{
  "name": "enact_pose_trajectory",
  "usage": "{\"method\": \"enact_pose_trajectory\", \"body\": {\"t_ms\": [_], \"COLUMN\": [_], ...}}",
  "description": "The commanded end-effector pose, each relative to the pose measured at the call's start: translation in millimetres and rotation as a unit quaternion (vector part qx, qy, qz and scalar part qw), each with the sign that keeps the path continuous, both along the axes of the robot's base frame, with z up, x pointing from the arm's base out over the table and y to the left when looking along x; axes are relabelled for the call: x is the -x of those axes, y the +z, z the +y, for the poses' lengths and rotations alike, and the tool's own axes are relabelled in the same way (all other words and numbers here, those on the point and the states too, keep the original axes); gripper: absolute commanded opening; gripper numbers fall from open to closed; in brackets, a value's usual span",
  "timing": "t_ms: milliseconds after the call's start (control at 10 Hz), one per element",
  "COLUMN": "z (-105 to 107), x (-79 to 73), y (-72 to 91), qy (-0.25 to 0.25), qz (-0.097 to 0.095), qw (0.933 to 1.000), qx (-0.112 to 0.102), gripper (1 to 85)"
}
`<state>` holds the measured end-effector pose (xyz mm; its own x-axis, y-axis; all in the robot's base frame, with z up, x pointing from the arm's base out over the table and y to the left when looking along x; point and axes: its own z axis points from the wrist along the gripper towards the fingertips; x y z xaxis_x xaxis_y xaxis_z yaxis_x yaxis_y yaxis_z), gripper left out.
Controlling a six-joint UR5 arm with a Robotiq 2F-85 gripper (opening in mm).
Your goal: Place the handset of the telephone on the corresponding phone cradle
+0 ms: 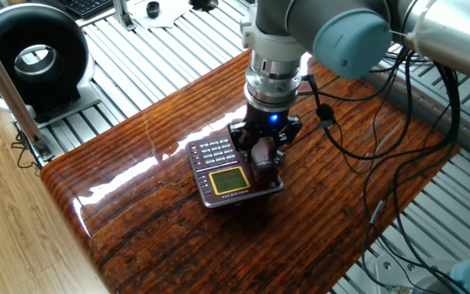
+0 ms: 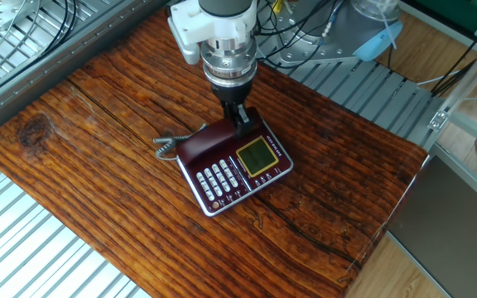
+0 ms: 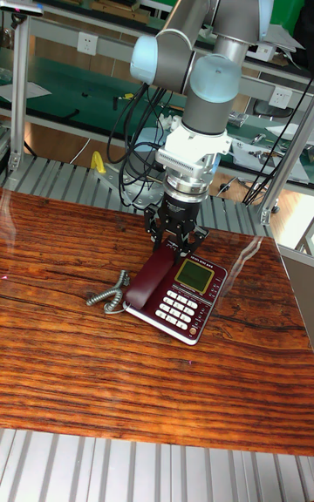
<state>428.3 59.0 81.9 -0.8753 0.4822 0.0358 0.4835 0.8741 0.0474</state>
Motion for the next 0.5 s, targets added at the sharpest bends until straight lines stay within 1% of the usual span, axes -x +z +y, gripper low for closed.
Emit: {"method": "enact_pose_trajectory", "body": {"t_ms": [0,200,400], "z": [3.5,2.1,2.1], "x": [2.6,5.0,3.9], "y": [-1.4,-2.2,-2.6], "qy": [0.004,0.005,0.005], "qz": [0.002,0.006,0.004], "qw": [0.9999,0.9999,0.9999], "qx": [-0.012,-0.009,-0.009], "gripper": [24.3,24.3,24.3]}}
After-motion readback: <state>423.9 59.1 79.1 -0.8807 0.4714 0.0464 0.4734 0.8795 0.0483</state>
